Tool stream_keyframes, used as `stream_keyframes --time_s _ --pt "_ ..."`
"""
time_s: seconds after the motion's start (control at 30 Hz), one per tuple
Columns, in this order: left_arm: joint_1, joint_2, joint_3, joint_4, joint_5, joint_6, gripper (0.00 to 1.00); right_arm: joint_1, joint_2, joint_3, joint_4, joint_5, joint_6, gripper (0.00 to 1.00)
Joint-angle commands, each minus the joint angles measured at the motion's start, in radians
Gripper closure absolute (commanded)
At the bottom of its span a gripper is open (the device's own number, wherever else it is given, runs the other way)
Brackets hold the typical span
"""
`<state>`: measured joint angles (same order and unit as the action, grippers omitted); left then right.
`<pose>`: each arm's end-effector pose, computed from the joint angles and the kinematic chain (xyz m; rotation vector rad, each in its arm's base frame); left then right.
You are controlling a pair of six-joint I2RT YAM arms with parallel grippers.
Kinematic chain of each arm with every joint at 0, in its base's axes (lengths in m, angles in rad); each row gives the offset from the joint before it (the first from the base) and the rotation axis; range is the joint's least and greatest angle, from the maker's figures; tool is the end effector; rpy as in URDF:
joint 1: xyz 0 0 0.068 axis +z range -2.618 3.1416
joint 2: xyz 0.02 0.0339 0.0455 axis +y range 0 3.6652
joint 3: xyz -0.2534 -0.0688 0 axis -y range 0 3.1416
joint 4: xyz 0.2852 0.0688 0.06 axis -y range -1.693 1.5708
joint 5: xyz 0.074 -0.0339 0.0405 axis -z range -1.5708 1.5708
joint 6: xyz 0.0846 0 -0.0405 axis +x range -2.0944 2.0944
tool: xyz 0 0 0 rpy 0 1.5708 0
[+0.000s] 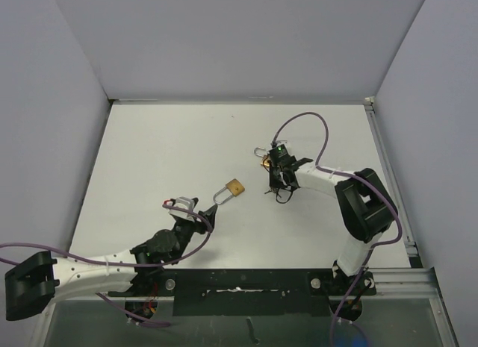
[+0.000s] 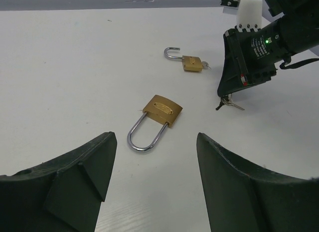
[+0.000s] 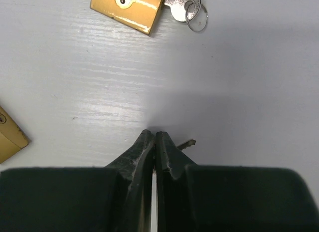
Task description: Unlock with the key
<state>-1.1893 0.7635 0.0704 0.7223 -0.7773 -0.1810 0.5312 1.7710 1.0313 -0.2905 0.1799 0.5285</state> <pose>0.1403 -0.1904 0.1566 0.1648 1.5615 -0.4839 0.3546 0.1908 0.0791 0.0610 2.5824 0.1606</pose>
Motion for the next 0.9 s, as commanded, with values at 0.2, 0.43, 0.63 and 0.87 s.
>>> stream_keyframes --time_s 0.2,0.43,0.63,0.87 --pt "0.008 0.080 0.000 0.253 0.178 0.008 0.36 -0.008 -0.341 -0.147 0.240 -0.182 0.030 1.00" --pt "0.016 0.214 0.010 0.439 0.326 0.041 0.38 0.000 -0.460 -0.210 0.297 -0.290 0.068 1.00" --pt "0.100 0.337 -0.006 0.631 0.458 0.026 0.46 0.027 -0.532 -0.253 0.335 -0.352 0.070 1.00" --pt "0.258 0.531 0.015 0.833 0.754 0.005 0.41 0.081 -0.592 -0.269 0.340 -0.405 0.047 1.00"
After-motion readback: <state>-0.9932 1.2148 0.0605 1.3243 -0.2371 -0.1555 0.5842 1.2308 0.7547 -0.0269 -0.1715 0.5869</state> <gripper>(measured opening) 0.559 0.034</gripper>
